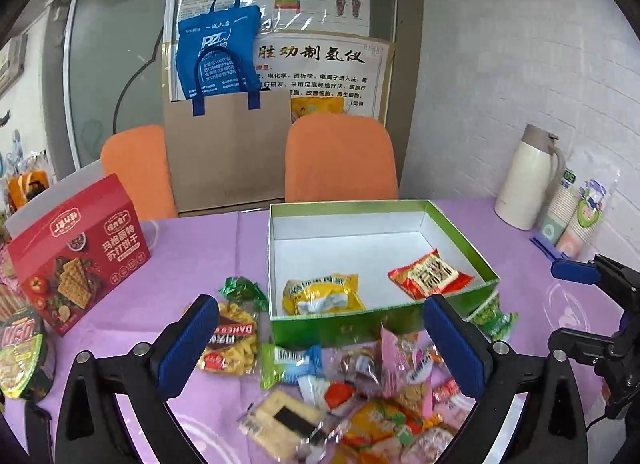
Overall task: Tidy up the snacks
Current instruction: 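Move both tools back from the box toward the snack pile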
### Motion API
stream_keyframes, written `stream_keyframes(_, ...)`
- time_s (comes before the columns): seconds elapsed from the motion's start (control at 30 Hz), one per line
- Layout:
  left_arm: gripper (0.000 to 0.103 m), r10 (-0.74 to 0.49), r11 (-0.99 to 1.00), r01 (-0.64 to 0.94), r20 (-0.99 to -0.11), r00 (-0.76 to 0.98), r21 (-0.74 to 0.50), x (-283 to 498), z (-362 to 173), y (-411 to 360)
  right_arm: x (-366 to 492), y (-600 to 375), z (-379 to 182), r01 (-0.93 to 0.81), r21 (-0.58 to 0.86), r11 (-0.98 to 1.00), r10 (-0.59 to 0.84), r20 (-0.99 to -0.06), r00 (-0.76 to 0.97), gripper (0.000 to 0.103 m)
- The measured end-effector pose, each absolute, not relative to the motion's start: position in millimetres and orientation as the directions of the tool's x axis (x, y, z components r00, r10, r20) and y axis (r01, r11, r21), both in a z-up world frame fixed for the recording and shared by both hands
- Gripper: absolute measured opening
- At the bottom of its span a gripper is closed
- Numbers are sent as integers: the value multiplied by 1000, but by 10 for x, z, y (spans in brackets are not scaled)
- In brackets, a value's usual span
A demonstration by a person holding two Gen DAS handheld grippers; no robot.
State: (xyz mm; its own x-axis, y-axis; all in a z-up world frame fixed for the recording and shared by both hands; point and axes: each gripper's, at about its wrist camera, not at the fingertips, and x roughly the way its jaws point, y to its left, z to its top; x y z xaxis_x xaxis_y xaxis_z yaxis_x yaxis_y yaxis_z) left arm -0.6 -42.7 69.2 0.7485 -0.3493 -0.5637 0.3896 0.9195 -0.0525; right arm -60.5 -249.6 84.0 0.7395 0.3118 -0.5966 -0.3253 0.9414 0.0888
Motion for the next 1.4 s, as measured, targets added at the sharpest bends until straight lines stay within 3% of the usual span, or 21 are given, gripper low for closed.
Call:
stream_keyframes(0.17,103,-370,903,425,-618,694,-64,-523,469,-270,-1146,-2396,499,-380,97,920,344,-665,663,99)
stream_keyframes(0.5,103,-398,888,421,-766,505,-184,-896,-177,-222,-1411,-2372,-200,-353,60,934,262,-785,561,99)
stream_keyframes(0.7,103,-456,874,397,-759,465,-282,-874,-271,-208,-1283,-2317,-292,-327,53,944,236,-800,552,98)
stream_keyframes(0.87,103,-466,867,412,-750,470,-280,-757,-239,-349,-1112,-2332,-244,-252,70,965,212,-776,595,98)
stream_keyframes(1.07,102,-439,869,438,-769,464,-232,-560,-325,-589,-1108,-2213,-35,-411,22,911,285,-753,593,98)
stream_keyframes(1.23,93,-432,868,451,-763,481,-207,-510,-281,-628,-1006,-2096,-87,-605,15,796,369,-805,465,98)
stream_keyframes(1.37,92,-395,891,421,-747,534,-171,-638,-71,-442,-936,-2096,-236,-647,-55,760,306,-849,431,98)
stream_keyframes(1.4,92,-391,894,417,-743,544,-165,-691,-12,-388,-912,-2126,-277,-640,-59,766,286,-861,421,94)
